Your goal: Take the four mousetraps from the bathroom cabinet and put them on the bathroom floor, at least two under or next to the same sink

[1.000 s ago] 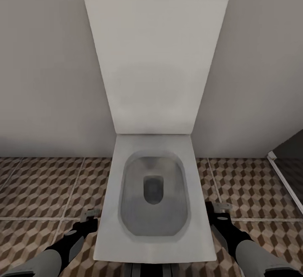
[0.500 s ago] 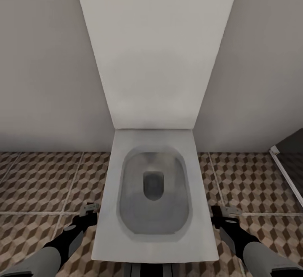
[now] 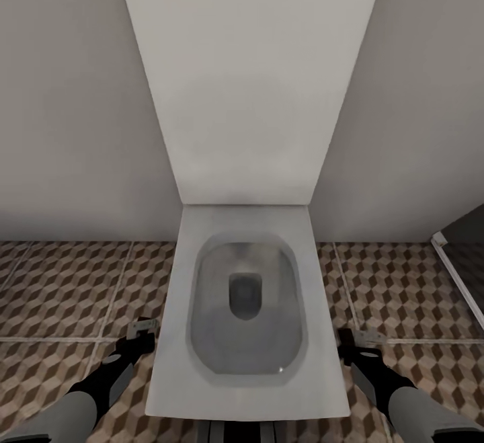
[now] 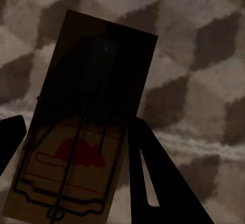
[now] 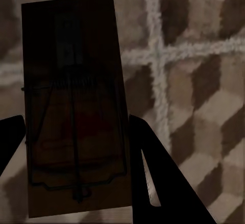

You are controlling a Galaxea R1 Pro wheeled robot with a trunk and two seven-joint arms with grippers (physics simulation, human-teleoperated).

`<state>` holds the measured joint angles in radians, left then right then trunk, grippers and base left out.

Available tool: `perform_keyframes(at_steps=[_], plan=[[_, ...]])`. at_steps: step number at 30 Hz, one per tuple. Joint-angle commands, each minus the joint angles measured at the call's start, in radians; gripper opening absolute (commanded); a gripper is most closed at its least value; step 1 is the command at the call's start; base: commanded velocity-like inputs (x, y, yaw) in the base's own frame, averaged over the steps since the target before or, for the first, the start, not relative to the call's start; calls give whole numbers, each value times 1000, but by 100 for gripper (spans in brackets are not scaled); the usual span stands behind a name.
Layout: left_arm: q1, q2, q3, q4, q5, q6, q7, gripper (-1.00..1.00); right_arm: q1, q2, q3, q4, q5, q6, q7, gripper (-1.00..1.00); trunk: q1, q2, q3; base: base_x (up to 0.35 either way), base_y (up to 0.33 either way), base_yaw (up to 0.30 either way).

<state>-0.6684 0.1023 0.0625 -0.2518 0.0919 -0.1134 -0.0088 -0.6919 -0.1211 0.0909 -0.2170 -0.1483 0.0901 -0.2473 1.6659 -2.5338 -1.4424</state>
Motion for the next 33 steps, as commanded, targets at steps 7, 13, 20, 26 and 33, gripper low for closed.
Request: perform_keyframes(at_steps=[7,13,20,26,33], plan=[[0,1,-1,-7,9,-1,-3,-100,0,4,11,-2,-12,5,-3,-100,3,-2,-28,0,0,0],[0,2,-1,-9,9,-2,-3,-100,0,7,12,-2,-11,5,-3,-100,6,-3,-51,0,0,0],[0,1,-1,-10,9,-3,-3,-100,0,8,12,-2,-11,5,-3,-100,9,-5,-78,0,0,0],[0,1,-1,-10,9,-4,-2,-100,0,8,12,-2,-11,5,-3,-100,10,-6,-90,0,0,0],[0,0,-1,-10,9,-5,-2,-100,0,8,13,-2,-11,5,-3,-100,10,-6,-90,0,0,0]])
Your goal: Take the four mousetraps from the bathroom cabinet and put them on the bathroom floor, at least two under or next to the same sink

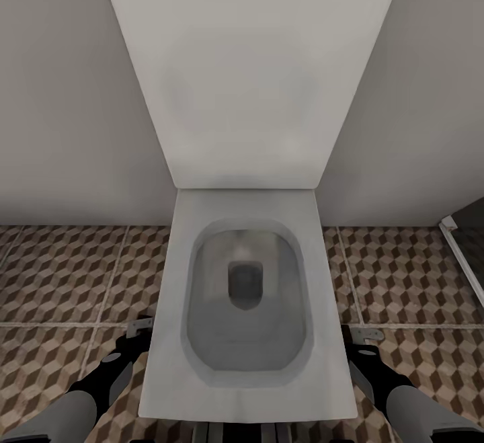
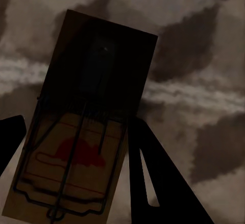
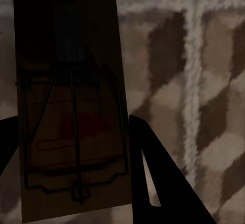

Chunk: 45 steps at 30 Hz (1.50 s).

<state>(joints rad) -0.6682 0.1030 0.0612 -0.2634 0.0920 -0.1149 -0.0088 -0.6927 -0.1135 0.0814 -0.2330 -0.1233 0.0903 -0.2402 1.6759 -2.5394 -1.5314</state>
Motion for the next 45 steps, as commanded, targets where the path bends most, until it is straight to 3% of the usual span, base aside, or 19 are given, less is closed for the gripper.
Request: perform_keyframes(at_steps=[1,45], plan=[[-1,0,0,1,9,-3,-2,-100,1,0,23,14,-36,5,-10,-100,0,0,-1,0,0,0],[-1,-2,2,12,13,13,-2,-100,1,0,24,14,-33,5,-10,-100,0,0,-1,0,0,0]])
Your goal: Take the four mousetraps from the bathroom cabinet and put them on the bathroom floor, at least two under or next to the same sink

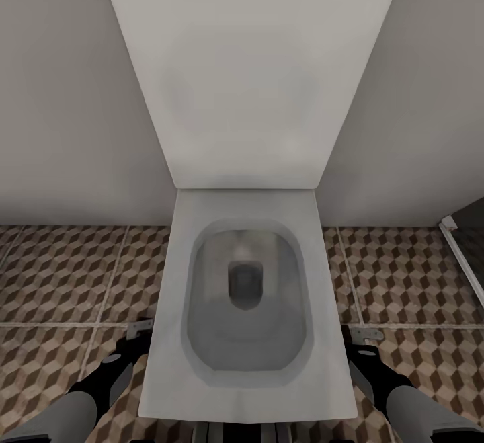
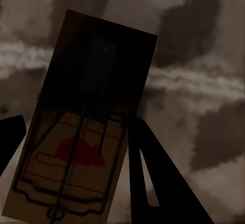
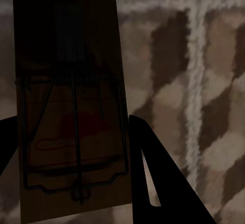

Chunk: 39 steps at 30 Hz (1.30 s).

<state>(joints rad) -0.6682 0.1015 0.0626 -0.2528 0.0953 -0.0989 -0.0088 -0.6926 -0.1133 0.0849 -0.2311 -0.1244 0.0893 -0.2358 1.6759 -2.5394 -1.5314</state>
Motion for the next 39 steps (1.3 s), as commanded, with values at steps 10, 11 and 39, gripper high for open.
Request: perform_keyframes(at_steps=[10,11,39], plan=[[-1,-1,-2,10,13,6,-1,-100,1,0,19,12,-32,6,-14,-100,0,0,-1,0,0,0],[-1,-3,-2,10,13,7,-1,-100,1,0,19,12,-32,6,-14,-100,0,0,-1,0,0,0],[-1,-5,-6,12,9,8,0,-100,1,-2,20,12,-28,6,-14,-100,4,-2,-35,0,0,0]])
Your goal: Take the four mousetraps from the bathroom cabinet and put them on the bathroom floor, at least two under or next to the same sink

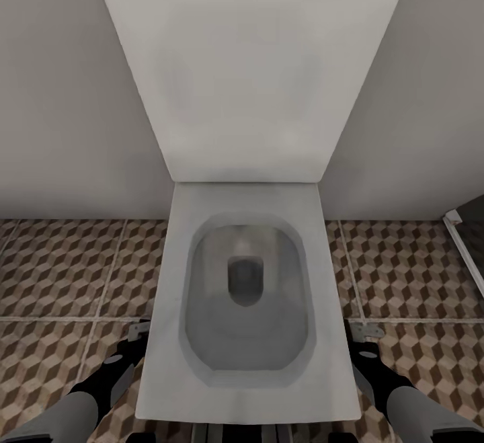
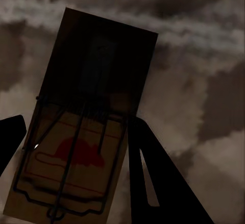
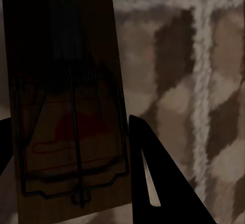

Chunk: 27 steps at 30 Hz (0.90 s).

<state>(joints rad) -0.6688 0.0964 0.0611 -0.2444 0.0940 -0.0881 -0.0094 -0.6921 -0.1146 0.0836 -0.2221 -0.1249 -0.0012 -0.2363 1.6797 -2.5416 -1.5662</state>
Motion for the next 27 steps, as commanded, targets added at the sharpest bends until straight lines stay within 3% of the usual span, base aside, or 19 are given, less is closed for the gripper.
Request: perform_keyframes(at_steps=[1,22,23,27], plan=[[0,0,-5,4,10,-3,0,-100,0,0,21,3,-27,96,-14,-100,0,0,-1,0,0,0],[0,0,-4,4,9,-4,0,-100,0,1,21,3,-27,96,-14,-100,0,0,-1,0,0,0],[0,0,-4,4,9,-4,0,-100,0,1,21,3,-27,96,-14,100,0,0,-1,0,0,0],[0,0,-4,4,9,-4,0,-100,0,1,21,3,-27,97,-14,100,0,0,-1,0,0,0]])
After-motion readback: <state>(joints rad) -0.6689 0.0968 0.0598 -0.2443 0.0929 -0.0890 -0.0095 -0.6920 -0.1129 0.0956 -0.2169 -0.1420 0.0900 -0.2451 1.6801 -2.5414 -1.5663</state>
